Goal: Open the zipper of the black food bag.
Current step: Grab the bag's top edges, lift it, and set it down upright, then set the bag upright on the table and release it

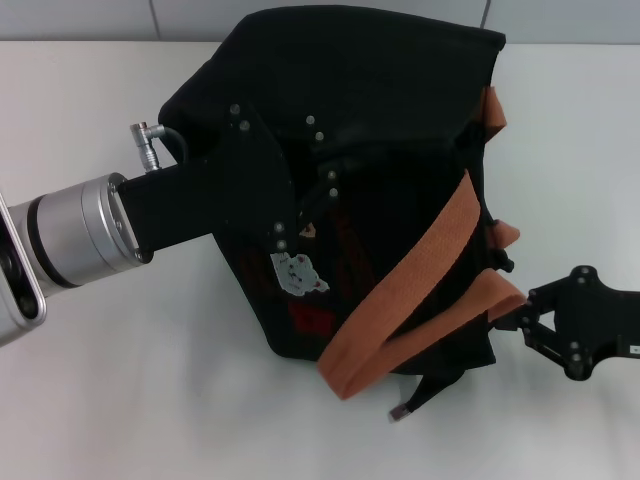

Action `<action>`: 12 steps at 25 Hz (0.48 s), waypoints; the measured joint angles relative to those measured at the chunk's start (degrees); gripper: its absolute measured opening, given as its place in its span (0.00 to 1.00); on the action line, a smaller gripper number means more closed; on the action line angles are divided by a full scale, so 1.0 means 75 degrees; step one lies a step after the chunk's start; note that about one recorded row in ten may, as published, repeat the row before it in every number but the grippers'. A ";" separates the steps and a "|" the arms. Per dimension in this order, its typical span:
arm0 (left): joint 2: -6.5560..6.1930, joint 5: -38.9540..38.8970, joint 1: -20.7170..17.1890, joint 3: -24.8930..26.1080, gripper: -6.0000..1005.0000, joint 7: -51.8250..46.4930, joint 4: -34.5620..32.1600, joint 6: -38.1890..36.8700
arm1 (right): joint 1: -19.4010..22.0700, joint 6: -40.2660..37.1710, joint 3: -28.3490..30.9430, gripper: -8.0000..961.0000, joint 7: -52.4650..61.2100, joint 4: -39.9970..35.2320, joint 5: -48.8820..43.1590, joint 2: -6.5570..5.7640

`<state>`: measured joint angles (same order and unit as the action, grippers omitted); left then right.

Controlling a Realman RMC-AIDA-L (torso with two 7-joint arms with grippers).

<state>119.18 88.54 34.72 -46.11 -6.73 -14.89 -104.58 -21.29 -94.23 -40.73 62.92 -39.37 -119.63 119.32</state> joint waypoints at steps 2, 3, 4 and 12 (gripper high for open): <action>0.0000 0.0000 -0.0004 -0.0004 0.10 0.0006 -0.0001 0.0001 | 0.0034 -0.0204 0.0206 0.09 0.0194 -0.0039 0.0024 -0.0016; 0.0000 0.0000 -0.0007 -0.0005 0.10 0.0007 -0.0001 0.0001 | 0.0039 -0.0318 0.0405 0.09 0.0343 -0.0082 0.0021 -0.0024; 0.0000 0.0000 -0.0009 -0.0004 0.10 0.0008 -0.0002 0.0001 | 0.0078 -0.0442 0.0725 0.10 0.0547 -0.0217 -0.0009 -0.0036; 0.0000 0.0000 -0.0033 -0.0004 0.10 0.0022 -0.0006 0.0001 | 0.0293 -0.0243 0.1766 0.12 0.0541 -0.0574 -0.0023 -0.0034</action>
<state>119.18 88.54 34.47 -46.14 -6.57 -14.94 -104.57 -19.09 -96.05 -27.48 66.98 -43.68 -119.80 119.06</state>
